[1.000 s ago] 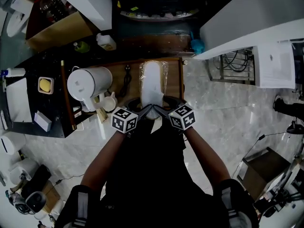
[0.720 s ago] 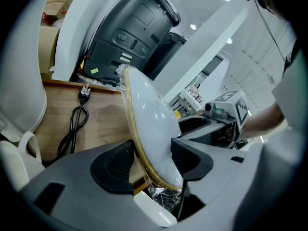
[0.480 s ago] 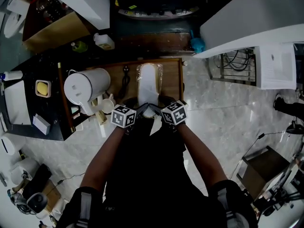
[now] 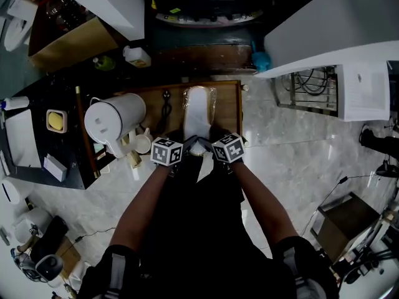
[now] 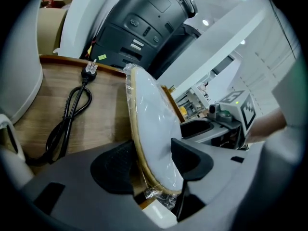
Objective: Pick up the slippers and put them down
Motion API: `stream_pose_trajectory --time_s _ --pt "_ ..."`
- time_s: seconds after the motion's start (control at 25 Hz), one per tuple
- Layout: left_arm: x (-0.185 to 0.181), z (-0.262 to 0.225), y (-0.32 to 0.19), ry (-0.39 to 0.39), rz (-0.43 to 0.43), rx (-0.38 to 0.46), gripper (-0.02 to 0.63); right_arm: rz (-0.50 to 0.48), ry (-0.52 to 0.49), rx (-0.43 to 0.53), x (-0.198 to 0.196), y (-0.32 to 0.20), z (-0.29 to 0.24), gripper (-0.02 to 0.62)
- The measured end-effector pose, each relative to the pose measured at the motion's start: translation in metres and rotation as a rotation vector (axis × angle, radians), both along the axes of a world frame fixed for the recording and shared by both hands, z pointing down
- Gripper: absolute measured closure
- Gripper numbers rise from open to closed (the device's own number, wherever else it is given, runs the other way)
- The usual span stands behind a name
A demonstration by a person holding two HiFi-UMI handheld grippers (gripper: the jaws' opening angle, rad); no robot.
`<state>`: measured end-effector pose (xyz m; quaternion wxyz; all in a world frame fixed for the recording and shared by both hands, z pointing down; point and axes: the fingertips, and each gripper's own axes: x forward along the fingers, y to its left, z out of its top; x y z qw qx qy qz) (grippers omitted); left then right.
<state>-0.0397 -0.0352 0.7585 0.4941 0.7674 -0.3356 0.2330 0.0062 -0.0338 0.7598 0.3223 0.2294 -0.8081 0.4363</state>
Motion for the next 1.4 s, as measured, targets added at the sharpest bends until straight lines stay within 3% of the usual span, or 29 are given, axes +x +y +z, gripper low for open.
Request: stream_pose_trajectory --time_s 0.44,0.8,0.96,1.4 --pt "-0.008 0.016 0.001 -0.023 -0.009 -0.071 0.359 0.000 0.040 -0.012 -0.006 -0.002 0.009 0.339" --pt "-0.010 0.010 -0.001 -0.014 0.003 -0.043 0.354 -0.022 0.051 0.005 -0.005 -0.003 0.004 0.333" --pt "-0.017 0.011 -0.001 -0.030 0.003 -0.049 0.287 -0.024 0.061 0.014 -0.004 -0.002 -0.001 0.331" --pt "-0.023 -0.010 -0.003 -0.018 0.014 0.016 0.284 -0.036 0.021 0.044 0.001 0.003 -0.018 0.330"
